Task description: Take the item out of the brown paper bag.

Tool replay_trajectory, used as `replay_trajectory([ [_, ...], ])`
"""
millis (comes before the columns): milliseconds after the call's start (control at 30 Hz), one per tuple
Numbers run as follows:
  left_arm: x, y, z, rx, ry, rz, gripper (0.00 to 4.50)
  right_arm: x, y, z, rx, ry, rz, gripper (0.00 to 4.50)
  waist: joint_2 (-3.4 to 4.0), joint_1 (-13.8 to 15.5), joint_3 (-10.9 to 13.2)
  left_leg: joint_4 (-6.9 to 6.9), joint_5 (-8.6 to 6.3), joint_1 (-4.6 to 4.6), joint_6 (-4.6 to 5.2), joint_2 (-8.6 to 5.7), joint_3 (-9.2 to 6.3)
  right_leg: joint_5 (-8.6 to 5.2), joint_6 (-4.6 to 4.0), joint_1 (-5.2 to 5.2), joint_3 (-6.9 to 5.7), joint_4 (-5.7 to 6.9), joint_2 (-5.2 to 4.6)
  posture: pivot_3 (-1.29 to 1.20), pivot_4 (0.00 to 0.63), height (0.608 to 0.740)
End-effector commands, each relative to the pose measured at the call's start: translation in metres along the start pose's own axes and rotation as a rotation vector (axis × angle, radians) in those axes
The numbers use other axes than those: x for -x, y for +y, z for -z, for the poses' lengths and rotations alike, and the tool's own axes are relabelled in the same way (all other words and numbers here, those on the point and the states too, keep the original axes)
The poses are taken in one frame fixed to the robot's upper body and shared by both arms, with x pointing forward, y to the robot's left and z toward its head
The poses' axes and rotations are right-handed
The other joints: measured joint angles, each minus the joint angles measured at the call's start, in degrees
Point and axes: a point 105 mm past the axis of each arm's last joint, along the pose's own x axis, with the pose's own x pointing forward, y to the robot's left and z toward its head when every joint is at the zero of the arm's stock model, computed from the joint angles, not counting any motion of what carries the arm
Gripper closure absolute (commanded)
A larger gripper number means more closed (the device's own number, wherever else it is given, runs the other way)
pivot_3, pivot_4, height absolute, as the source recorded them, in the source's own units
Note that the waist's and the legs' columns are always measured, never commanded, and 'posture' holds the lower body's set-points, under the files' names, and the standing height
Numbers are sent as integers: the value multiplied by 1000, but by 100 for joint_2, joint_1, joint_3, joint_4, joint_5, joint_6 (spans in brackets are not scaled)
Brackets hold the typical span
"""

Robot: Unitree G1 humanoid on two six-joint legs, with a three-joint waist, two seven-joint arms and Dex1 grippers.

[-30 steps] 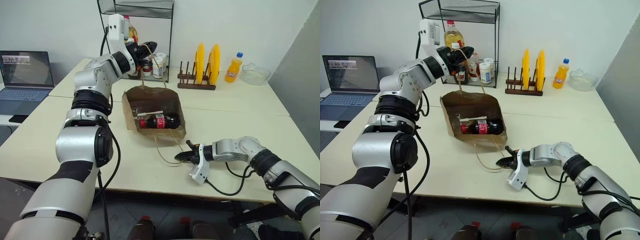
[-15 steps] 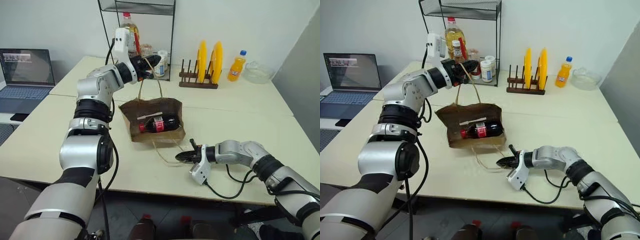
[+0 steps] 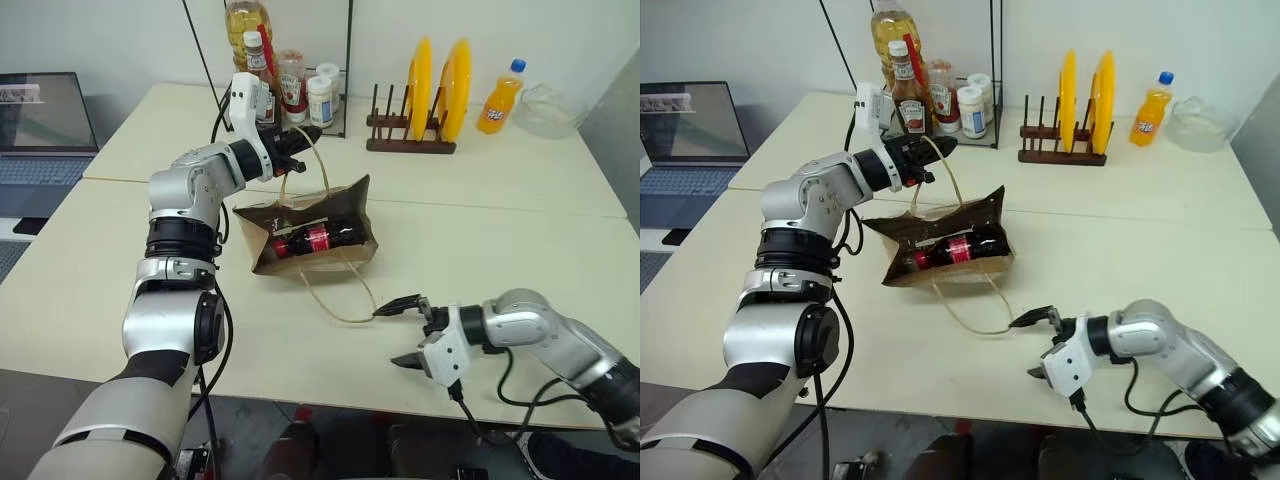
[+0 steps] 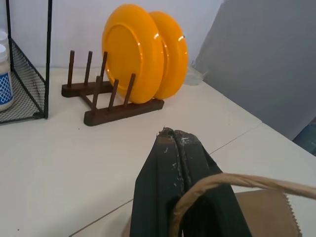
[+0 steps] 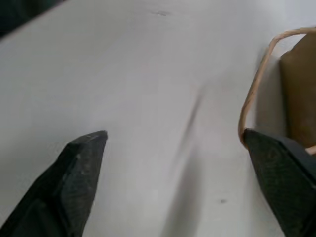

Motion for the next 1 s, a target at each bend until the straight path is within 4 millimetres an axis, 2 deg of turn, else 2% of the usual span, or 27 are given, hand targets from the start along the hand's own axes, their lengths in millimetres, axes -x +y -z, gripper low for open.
replay_trajectory([
  [33,2,-13,-23,-38,-57,50,4500,8,-8,2,-149,29,17,14,-17,-7,56,0,0,-2,0,2,2,0,0,-6,0,3,0,0,150,740],
  [167,3,-17,-26,-42,-59,69,4500,16,-51,-8,-293,-20,198,14,-5,-23,110,11,2,-23,1,27,9,0,1,-23,-3,15,2,0,150,740],
  [267,4,-16,-28,-45,-61,66,4500,19,-66,-23,-359,-79,235,14,14,-40,161,48,2,-24,1,42,13,1,4,-28,-4,41,13,0,150,740],
  [300,4,-16,-29,-48,-61,66,4500,20,-70,-31,-382,-108,236,185,12,-39,163,54,2,-26,1,42,12,1,4,-34,-4,55,15,0,150,740],
  [367,4,-16,-30,-50,-63,65,4500,21,-75,-41,-418,-148,236,635,8,-32,166,66,2,-36,1,42,8,1,4,-48,-5,83,16,0,150,740],
  [533,3,-18,-32,-52,-65,69,4500,27,-93,-54,-495,-217,275,2433,6,-33,167,84,3,-47,2,36,14,1,4,-64,-1,104,15,0,150,740],
  [633,3,-18,-33,-54,-66,72,4500,37,-104,-52,-514,-211,285,3540,6,-35,167,86,4,-48,2,37,18,1,3,-70,0,113,14,0,150,740],
  [733,4,-18,-33,-55,-64,73,4500,50,-111,-37,-461,-113,279,4468,6,-36,167,85,4,-48,2,37,16,1,3,-71,-3,116,14,0,150,740],
  [867,3,-20,-33,-54,-64,75,4500,58,-136,-34,-454,-126,355,4468,5,-62,168,89,4,-48,2,36,29,2,3,-74,0,121,14,0,150,740],
  [1000,2,-21,-34,-55,-67,79,4500,45,-154,-49,-467,-229,397,4468,5,-117,168,88,5,-48,2,40,29,2,1,-77,-2,125,10,0,150,740],
])
